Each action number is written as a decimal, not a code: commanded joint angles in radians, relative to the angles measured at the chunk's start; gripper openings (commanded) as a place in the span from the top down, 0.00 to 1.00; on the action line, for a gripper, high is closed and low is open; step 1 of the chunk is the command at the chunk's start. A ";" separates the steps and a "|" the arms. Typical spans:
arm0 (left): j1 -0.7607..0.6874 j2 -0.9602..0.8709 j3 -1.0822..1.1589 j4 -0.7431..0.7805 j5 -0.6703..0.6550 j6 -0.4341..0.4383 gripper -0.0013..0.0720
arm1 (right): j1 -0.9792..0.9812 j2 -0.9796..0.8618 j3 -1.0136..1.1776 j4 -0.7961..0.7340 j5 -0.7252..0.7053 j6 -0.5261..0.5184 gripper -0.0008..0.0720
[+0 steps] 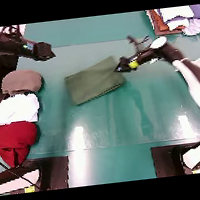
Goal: Fold the shirts.
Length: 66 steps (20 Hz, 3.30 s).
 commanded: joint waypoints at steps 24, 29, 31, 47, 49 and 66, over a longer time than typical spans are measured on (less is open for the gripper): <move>-0.243 -0.002 0.000 -0.004 0.206 -0.001 0.94 | -0.912 0.315 0.224 -0.150 -0.061 0.040 0.97; -0.243 -0.002 0.000 -0.002 0.200 -0.001 0.94 | -0.912 0.327 0.286 -0.154 0.037 0.040 0.97; -0.243 -0.002 0.000 -0.002 0.181 0.000 0.94 | -0.912 0.343 0.286 -0.228 0.089 0.045 0.97; -0.243 -0.002 0.000 0.019 0.144 0.026 0.94 | -1.003 0.455 -0.030 -0.737 0.527 0.182 0.96; -0.243 -0.002 0.000 0.019 0.144 0.027 0.94 | -1.013 0.493 -0.099 -0.808 0.517 0.182 0.58; -0.243 0.000 0.000 0.015 0.185 0.025 0.94 | -0.312 0.521 0.064 -0.462 0.415 0.238 0.63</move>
